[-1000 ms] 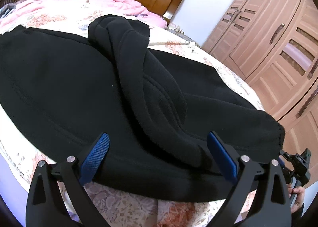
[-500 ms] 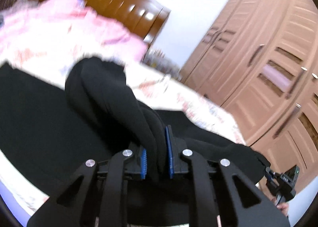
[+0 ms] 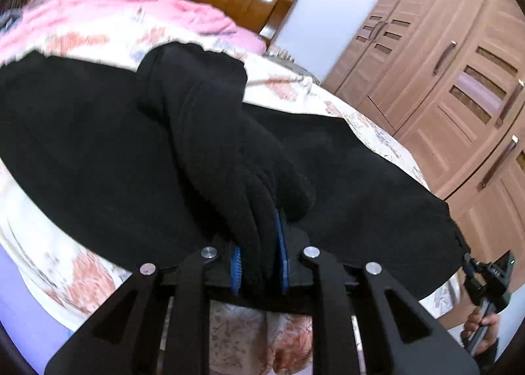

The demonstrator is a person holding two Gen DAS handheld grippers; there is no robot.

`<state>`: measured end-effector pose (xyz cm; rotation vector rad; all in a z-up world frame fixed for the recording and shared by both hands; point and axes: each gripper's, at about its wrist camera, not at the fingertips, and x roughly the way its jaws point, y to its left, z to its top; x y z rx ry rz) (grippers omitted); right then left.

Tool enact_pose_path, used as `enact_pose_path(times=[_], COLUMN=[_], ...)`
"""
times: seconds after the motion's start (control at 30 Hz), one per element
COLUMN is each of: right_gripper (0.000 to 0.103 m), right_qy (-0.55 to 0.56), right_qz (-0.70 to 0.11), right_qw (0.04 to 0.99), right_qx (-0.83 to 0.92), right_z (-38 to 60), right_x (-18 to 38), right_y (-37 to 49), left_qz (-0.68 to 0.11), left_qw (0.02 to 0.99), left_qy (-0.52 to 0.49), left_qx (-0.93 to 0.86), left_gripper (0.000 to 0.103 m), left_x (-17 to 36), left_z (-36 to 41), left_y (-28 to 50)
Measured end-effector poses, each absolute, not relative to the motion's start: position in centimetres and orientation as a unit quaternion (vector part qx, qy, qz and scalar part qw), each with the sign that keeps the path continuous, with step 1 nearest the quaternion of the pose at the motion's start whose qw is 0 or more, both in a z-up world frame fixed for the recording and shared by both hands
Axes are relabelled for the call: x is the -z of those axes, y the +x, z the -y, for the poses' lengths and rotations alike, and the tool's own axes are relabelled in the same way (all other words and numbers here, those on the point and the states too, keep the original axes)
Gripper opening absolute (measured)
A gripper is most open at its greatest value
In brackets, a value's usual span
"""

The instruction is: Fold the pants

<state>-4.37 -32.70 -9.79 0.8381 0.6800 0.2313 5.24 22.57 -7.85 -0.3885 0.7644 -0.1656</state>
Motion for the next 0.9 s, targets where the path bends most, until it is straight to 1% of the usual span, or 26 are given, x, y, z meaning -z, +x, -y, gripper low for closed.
enact_pose_path(times=[0.07,0.13,0.2,0.23,0.27,0.3,0.33,0.37,0.43,0.5,0.6,0.7,0.8,0.9], right_gripper=[0.016,0.016,0.017,0.023,0.029,0.032,0.032,0.032,0.032,0.032,0.032,0.032,0.032,0.032], right_qy=[0.386,0.412,0.403,0.397,0.391,0.377,0.364,0.349,0.304,0.281,0.266,0.294,0.290,0.290], right_qz=[-0.344,-0.339,-0.350,-0.356,-0.360,-0.364,-0.360,-0.354,-0.348,-0.353,-0.384,-0.409,-0.404,-0.395], right_qw=[0.851,0.840,0.840,0.841,0.842,0.848,0.856,0.865,0.882,0.882,0.870,0.847,0.851,0.854], right_qx=[-0.092,-0.098,-0.095,-0.093,-0.090,-0.080,-0.075,-0.072,-0.094,-0.137,-0.158,-0.172,-0.172,-0.174], right_z=[32.7,33.1,33.2,33.2,33.1,33.1,33.0,32.7,31.2,29.3,26.9,26.3,26.3,26.2], right_x=[11.0,12.4,11.9,11.5,10.9,10.1,9.5,8.8,7.6,7.5,8.8,10.4,10.6,10.6], right_y=[-4.0,-4.1,-4.2,-4.3,-4.5,-4.9,-5.5,-6.0,-6.8,-6.7,-5.9,-5.6,-5.9,-5.5], left_qz=[-0.383,-0.404,-0.396,-0.400,-0.400,-0.394,-0.374,-0.339,-0.299,-0.273,-0.299,-0.324,-0.338,-0.364], left_qw=[0.906,0.898,0.902,0.901,0.901,0.906,0.916,0.931,0.947,0.955,0.942,0.927,0.913,0.900], left_qy=[-0.169,-0.164,-0.163,-0.158,-0.155,-0.150,-0.145,-0.133,-0.116,-0.107,-0.079,-0.013,0.046,0.069], left_qx=[0.066,0.056,0.059,0.061,0.055,0.042,0.026,0.013,0.014,0.047,0.134,0.188,0.222,0.231], left_gripper=[0.022,0.026,0.027,0.034,0.057,0.072,0.083,0.087,0.091,0.094,0.094,0.094,0.094,0.094], left_x=[8.4,9.5,9.5,9.2,9.0,8.5,7.6,6.3,4.4,2.7,2.4,3.3,5.0,7.1], left_z=[-22.0,-21.7,-22.2,-22.2,-22.2,-22.4,-22.5,-22.4,-21.7,-20.1,-15.5,-10.4,-6.2,-4.0], left_y=[5.9,6.2,5.8,5.8,5.5,5.1,4.6,3.5,2.3,1.7,2.8,4.0,4.5,5.7])
